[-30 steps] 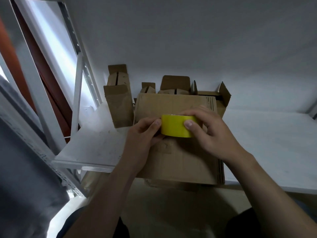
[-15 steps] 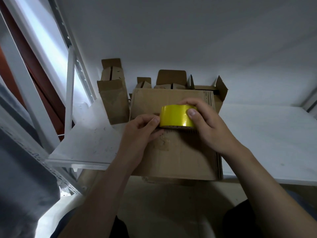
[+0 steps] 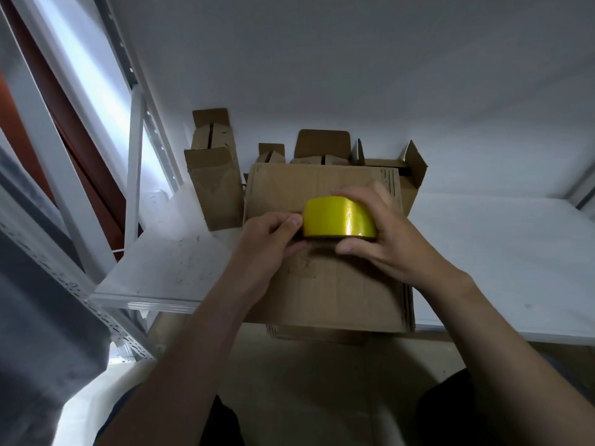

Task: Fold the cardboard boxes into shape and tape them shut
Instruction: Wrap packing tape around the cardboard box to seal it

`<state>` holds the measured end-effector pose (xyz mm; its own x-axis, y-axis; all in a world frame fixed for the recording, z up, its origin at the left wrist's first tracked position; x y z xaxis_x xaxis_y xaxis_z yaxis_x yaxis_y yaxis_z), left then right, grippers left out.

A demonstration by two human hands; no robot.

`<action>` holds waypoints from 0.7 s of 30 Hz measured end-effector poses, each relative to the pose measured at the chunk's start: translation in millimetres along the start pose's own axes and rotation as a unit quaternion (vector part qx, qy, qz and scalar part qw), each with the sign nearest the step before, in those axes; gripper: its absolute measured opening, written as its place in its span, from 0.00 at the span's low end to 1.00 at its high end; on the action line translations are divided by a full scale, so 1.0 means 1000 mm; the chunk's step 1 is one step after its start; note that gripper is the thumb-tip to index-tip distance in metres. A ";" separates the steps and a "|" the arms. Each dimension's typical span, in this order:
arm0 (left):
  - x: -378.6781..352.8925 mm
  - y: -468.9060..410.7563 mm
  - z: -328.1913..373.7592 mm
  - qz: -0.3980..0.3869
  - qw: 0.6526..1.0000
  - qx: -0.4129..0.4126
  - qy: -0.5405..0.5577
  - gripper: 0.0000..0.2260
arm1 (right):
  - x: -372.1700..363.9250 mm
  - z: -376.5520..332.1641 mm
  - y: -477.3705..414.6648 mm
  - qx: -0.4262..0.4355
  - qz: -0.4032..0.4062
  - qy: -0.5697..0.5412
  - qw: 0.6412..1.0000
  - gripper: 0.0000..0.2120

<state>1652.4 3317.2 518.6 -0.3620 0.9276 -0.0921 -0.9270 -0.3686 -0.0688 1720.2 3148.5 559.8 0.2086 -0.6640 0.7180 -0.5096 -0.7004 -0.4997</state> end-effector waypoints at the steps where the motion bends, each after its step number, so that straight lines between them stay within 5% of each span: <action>1: 0.000 0.000 0.001 -0.006 1.000 0.020 0.015 0.12 | 0.001 0.001 -0.001 0.000 0.007 0.003 1.000 0.32; 11: 0.009 -0.002 0.011 -0.016 0.996 0.071 0.044 0.08 | 0.000 0.004 -0.008 0.014 0.041 0.091 0.995 0.36; 16: 0.011 -0.008 0.007 0.029 0.999 0.018 -0.002 0.07 | 0.001 0.001 -0.008 0.025 0.035 0.100 0.994 0.38; 21: 0.019 -0.010 0.001 0.018 1.000 -0.005 0.012 0.10 | 0.004 0.001 -0.012 -0.013 0.045 -0.033 0.998 0.38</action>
<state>1654.6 3339.0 518.4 -0.3917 0.9125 -0.1183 -0.9127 -0.4016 -0.0759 1727.6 3153.9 568.3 0.2157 -0.7409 0.6361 -0.5501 -0.6304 -0.5477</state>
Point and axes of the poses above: each hand's wrist, its own y-axis away from the middle knuckle, its own x-axis out of the back of the hand, z = x × y, the point moved 8 cm from there along -y, towards the middle knuckle, and after that the axes turned 5 degrees about y, right-handed, at the moved point
